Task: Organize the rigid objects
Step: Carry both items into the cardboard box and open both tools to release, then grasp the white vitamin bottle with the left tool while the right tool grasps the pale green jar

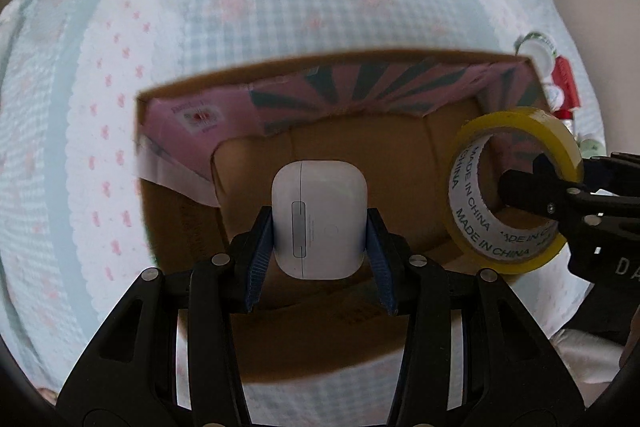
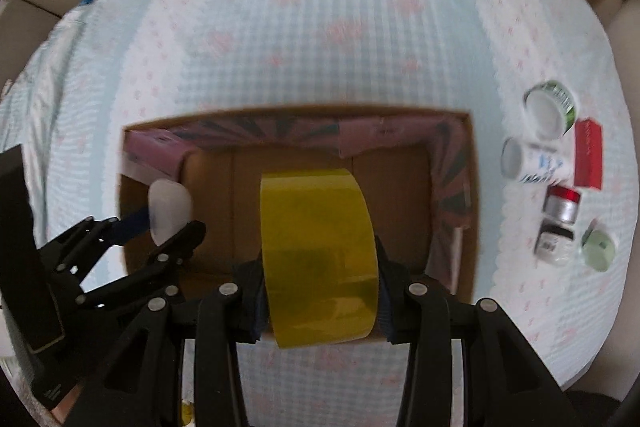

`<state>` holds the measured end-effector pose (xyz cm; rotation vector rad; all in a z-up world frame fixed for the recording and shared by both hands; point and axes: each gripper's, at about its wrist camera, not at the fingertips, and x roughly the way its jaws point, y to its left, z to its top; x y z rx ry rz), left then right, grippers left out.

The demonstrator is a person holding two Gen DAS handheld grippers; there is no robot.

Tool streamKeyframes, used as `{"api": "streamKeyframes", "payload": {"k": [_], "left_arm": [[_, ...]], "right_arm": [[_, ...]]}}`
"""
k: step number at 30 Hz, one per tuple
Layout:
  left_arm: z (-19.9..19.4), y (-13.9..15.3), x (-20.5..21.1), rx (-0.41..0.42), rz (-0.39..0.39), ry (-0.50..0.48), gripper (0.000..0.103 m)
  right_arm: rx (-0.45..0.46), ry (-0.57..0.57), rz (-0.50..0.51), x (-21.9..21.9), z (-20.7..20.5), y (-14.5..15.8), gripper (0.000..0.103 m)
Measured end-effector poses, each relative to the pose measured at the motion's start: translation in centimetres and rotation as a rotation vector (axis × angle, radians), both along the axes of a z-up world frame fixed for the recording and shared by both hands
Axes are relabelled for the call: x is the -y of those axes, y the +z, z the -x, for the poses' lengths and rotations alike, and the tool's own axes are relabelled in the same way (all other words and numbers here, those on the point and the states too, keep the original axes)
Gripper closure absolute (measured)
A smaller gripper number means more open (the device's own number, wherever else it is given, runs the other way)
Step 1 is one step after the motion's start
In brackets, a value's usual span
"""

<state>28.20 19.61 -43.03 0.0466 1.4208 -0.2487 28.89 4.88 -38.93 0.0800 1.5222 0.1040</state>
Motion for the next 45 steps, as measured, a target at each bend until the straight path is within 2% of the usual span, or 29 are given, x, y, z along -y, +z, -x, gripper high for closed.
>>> {"api": "streamKeyframes", "payload": {"k": [4,11,12,13,14,15,16,22,30,37,45], "left_arm": [[-0.3,-1.7,0.2,-0.042,-0.002,-0.013,0.062],[-0.8,-1.2,1.6,-0.012,-0.030,-0.106,0.060],[-0.8,-0.9,1.7,-0.003,-0.030,-0.114,0.043],[-0.8,-0.5,1.8,0.008,-0.029,-0.121,0.003],[-0.6,0.0,1.8,0.023,-0.024,-0.127,0.003],[-0.5,0.4,1.7,0.032,-0.017,-0.132,0.000],[-0.2,0.7,1.5,0.039,-0.014,-0.135,0.000],[1.1,1.5,-0.4,0.045,-0.004,-0.090,0.000],[3.0,3.9,-2.0,0.081,0.010,-0.022,0.000],[5.3,8.2,-2.5,0.141,0.021,0.018,0.000],[9.6,15.5,-4.1,0.224,0.003,0.042,0.000]], "right_arm": [[-0.052,-0.008,0.011,0.1,-0.2,-2.8,0.064],[-0.090,-0.062,0.004,1.1,-0.9,-4.3,0.064],[-0.087,-0.068,0.001,1.2,-1.0,-4.3,0.064],[-0.075,-0.078,-0.006,1.3,-1.1,-4.0,0.064],[-0.062,-0.091,-0.021,1.5,-1.2,-3.7,0.050],[-0.058,-0.104,-0.051,1.6,-1.3,-3.5,0.018],[-0.058,-0.130,-0.065,2.0,-1.3,-3.2,0.000],[0.001,-0.226,-0.117,4.3,0.4,-1.3,0.000],[0.034,-0.230,-0.132,4.4,2.4,0.9,0.000],[0.094,-0.182,-0.129,3.3,4.4,4.8,0.000],[0.192,-0.115,-0.086,2.8,8.1,10.6,0.000]]}}
